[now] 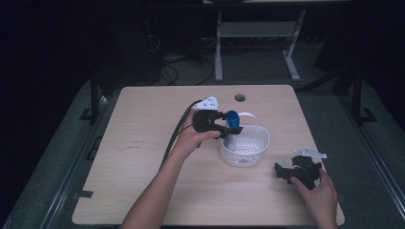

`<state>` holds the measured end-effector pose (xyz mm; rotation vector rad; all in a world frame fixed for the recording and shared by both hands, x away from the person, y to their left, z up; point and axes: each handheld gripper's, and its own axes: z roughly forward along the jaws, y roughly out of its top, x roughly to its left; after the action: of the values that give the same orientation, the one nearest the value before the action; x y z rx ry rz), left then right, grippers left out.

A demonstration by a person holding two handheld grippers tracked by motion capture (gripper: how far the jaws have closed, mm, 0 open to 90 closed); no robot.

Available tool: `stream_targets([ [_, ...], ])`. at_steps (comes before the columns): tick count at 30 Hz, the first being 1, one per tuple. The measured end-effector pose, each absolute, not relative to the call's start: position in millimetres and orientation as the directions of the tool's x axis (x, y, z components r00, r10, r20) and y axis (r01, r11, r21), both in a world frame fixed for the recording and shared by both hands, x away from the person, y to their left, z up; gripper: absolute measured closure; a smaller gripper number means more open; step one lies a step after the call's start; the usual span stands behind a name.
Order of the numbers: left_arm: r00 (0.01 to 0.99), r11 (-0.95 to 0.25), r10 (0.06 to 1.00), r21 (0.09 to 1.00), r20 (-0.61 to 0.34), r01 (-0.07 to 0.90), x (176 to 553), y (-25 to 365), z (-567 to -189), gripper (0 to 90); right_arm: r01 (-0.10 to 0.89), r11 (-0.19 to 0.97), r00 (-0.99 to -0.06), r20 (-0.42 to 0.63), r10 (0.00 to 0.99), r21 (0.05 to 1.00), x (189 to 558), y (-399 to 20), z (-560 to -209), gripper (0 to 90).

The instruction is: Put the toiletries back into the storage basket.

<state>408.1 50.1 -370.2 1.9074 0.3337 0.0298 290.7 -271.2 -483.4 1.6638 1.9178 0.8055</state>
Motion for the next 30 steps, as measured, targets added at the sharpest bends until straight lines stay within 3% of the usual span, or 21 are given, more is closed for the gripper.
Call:
stream_targets([
  [30, 0.959, -0.363, 0.254, 0.907, -0.125, 0.214, 404.0, 47.4, -389.5, 37.1, 0.710, 0.091, -0.151, 0.025, 0.988, 0.699, 290.8, -271.2, -483.4, 0.5],
])
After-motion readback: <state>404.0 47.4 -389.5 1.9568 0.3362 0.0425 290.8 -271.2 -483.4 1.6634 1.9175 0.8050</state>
